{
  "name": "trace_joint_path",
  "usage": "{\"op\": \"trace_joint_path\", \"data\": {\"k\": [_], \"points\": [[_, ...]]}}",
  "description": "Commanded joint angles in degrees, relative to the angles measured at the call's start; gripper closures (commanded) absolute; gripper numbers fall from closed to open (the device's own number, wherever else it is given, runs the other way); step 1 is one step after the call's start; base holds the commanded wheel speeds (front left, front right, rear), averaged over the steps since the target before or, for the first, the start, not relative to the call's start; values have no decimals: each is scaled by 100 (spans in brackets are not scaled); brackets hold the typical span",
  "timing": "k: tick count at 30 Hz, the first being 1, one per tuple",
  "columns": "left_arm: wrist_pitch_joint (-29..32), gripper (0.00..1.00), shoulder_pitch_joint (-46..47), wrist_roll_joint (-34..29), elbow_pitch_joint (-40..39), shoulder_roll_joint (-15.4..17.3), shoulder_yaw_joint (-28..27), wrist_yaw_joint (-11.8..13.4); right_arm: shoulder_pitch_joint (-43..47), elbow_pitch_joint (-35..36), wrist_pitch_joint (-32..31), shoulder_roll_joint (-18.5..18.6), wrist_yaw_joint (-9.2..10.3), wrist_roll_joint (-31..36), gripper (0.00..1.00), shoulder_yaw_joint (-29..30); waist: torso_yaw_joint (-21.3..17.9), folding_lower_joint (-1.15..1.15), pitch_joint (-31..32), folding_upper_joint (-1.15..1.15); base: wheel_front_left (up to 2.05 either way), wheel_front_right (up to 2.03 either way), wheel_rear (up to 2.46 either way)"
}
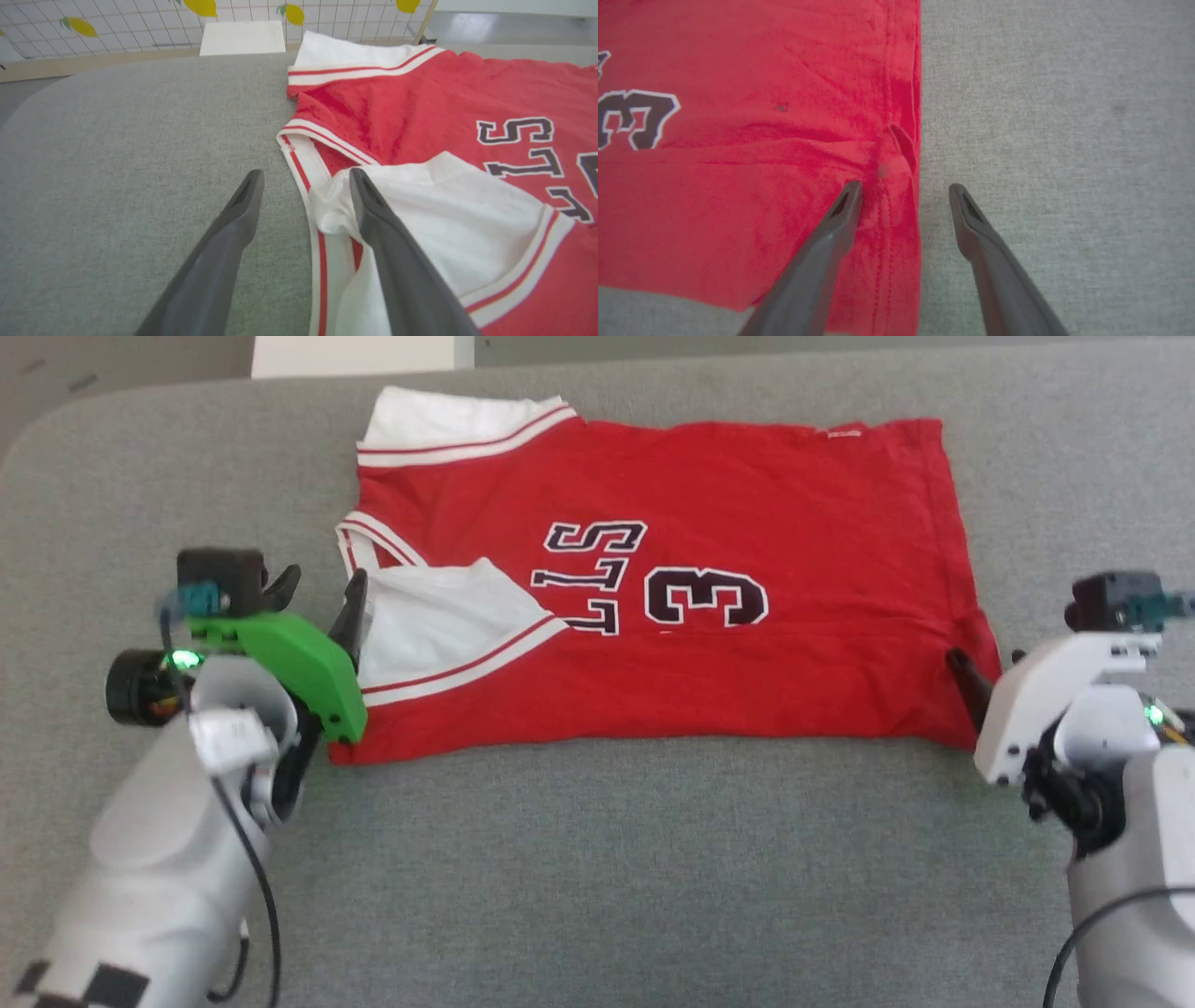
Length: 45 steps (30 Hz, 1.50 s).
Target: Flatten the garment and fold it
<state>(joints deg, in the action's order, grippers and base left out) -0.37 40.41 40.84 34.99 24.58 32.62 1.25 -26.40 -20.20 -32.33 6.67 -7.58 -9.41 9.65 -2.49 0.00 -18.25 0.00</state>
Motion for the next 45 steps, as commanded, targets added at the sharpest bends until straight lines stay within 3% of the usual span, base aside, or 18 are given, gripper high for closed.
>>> {"op": "trace_joint_path", "data": {"k": [1,5,12,13,15,23,28,29,30,35,39,44,45], "points": [[-479,0,-268,-110,-150,-53,-71,174,254,157,230,-39,9,-103,0,6,76,0,356,0,0,0,0],[-1323,0,-953,-268,-713,-150,-250,593,879,674,1003,-88,9,-240,0,-14,110,0,635,0,0,0,0],[-1442,0,-2107,-438,-1537,-259,-359,1124,1786,1330,2444,-269,9,-376,0,-176,88,0,823,0,0,0,0],[-1245,0,-2333,-383,-1547,-253,-336,1295,2034,1441,3011,-322,9,-309,0,-243,33,0,841,0,0,0,0],[-1004,0,-2391,-271,-1494,-276,-368,1419,2132,1472,3331,-347,9,-242,0,-235,-8,0,842,0,0,0,0],[184,0,-2310,311,-1150,-436,-584,1923,2275,1368,3890,-377,9,-387,0,-393,-187,0,825,0,0,0,0],[981,0,-2314,824,-1110,-519,-669,1881,2262,1274,3912,-378,9,-446,0,-569,-287,0,808,0,0,0,0],[1088,38,-2314,876,-1119,-509,-660,1850,2252,1257,3908,-378,9,-433,0,-590,-301,0,806,0,0,0,0],[1150,98,-2314,919,-1147,-493,-663,1809,2237,1238,3905,-379,9,-423,0,-609,-315,0,806,0,0,0,0],[1097,100,-2314,927,-1296,-425,-661,1682,2058,1054,3782,-379,9,-315,0,-470,-310,0,797,0,0,0,0],[969,100,-2274,847,-1370,-413,-619,1621,1634,559,3271,-379,9,-242,0,-187,-254,0,778,0,0,0,0],[841,100,-2174,736,-1403,-428,-530,1539,878,-367,1891,-379,9,-126,0,34,-141,0,739,0,0,0,0],[799,100,-2112,696,-1399,-448,-480,1484,519,-790,1014,-379,9,117,0,104,-72,0,715,0,0,0,0]]}}
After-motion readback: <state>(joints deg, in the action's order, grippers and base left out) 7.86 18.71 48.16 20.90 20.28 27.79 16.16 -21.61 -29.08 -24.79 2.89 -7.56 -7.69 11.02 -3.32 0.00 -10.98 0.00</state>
